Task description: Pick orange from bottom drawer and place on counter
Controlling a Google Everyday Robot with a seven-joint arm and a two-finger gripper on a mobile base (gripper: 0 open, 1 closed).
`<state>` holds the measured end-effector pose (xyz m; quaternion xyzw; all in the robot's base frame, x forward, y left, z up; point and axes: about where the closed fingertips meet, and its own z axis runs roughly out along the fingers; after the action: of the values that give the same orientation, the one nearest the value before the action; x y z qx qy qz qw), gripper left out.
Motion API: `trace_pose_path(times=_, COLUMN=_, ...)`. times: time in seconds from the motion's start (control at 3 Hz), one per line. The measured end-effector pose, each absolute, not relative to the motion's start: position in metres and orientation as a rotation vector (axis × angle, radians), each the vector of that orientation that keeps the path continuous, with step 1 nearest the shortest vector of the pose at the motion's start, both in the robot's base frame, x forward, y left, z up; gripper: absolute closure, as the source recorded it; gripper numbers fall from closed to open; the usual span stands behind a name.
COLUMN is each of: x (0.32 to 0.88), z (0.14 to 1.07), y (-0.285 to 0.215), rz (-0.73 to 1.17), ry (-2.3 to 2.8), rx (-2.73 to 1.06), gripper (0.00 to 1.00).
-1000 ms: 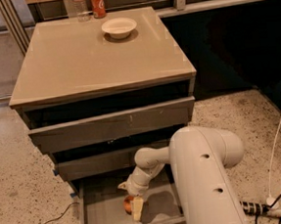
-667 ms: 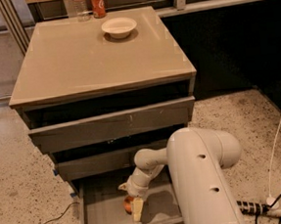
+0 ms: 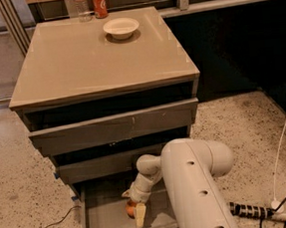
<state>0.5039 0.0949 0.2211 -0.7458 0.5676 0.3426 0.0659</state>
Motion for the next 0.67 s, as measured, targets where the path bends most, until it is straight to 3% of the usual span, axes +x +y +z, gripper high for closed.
trace_pose_path(times=0.67, x=0.510, z=0.202, y=0.094, rz=1.092, ry=1.732, rx=-2.234, gripper=0.00)
